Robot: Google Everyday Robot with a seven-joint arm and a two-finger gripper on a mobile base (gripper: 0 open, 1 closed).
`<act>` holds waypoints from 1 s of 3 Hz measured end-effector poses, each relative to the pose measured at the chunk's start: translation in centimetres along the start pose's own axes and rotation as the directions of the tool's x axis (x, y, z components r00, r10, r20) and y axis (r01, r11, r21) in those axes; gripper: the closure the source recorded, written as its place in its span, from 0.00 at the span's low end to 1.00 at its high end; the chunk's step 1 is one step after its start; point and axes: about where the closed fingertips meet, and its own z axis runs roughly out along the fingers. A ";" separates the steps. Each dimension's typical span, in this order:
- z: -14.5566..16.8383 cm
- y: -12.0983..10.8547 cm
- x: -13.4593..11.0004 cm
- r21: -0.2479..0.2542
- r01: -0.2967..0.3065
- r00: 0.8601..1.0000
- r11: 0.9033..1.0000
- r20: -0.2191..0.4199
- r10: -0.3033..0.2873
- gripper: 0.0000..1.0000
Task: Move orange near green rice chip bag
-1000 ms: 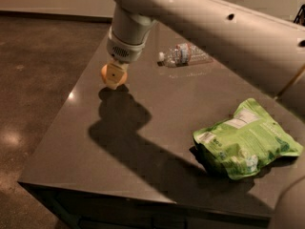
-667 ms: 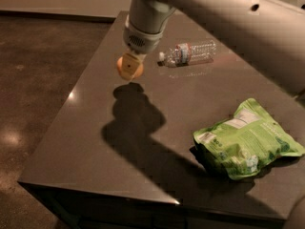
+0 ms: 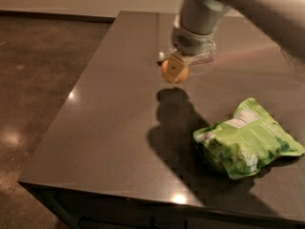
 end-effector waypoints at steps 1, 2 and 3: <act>0.2 -0.4 6.5 -0.012 -0.093 0.994 0.996 -0.052 0.092 1.00; 0.9 -0.2 11.3 -0.034 -0.159 0.982 0.987 -0.108 0.155 1.00; 0.7 0.1 14.6 -0.046 -0.208 0.971 0.977 -0.132 0.200 1.00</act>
Offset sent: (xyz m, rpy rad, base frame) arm -0.0829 -0.1398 -0.0687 -0.0376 0.2092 -0.2331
